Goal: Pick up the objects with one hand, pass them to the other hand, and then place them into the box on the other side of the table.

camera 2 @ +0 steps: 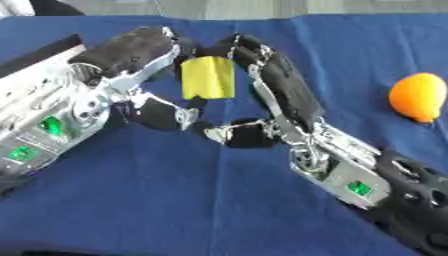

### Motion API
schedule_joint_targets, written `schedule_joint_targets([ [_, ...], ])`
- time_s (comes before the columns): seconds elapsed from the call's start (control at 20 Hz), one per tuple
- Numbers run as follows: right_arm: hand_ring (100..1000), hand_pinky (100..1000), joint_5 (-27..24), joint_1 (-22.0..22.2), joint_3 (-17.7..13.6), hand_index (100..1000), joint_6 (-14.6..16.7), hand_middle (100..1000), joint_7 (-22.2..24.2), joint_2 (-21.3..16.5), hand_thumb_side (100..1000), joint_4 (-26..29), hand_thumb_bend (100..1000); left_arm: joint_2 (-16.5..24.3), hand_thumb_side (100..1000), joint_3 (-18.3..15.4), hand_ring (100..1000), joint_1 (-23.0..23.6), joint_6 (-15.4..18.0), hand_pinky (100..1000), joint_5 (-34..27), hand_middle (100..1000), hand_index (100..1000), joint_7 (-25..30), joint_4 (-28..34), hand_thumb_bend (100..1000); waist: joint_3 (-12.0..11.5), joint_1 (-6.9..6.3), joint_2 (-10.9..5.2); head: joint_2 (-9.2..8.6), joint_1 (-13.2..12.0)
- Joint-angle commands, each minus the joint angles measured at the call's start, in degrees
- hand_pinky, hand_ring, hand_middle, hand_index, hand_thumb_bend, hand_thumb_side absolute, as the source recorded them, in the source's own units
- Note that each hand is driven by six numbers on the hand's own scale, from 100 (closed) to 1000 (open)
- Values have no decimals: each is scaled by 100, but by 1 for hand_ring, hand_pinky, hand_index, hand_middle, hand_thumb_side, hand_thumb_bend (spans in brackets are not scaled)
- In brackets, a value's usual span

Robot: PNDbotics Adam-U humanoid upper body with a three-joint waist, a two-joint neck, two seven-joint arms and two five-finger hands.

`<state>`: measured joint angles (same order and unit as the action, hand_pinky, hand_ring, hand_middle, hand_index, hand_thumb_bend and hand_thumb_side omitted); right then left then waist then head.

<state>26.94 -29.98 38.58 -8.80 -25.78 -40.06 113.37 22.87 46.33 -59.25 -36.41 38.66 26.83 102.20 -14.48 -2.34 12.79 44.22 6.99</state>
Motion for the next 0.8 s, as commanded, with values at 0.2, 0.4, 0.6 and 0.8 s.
schedule_joint_targets([
  [0.2, 758, 741, 242, -12, -52, 807, -270, 739, 96, -41, 213, 122, 742, 76, 260, -73, 649, -107, 23, 795, 134, 431, 394, 152, 40, 100, -2, -52, -9, -10, -35],
  [0.4, 760, 741, 309, 63, -73, 809, -457, 740, 51, -76, 216, 122, 735, 230, 262, -112, 650, -117, 52, 795, 179, 431, 397, 260, 135, 100, -9, -60, -29, -10, -50],
  [0.6, 761, 742, 309, 127, -101, 809, -509, 741, -47, -117, 216, 122, 726, 430, 264, -179, 652, -118, 68, 794, 229, 433, 399, 363, 280, 100, -16, -67, -51, -10, -54],
  [0.8, 764, 743, 306, 171, -109, 811, -496, 744, -137, -153, 215, 122, 719, 641, 267, -238, 656, -86, 86, 795, 288, 437, 401, 450, 376, 100, -20, -76, -63, -10, -38],
])
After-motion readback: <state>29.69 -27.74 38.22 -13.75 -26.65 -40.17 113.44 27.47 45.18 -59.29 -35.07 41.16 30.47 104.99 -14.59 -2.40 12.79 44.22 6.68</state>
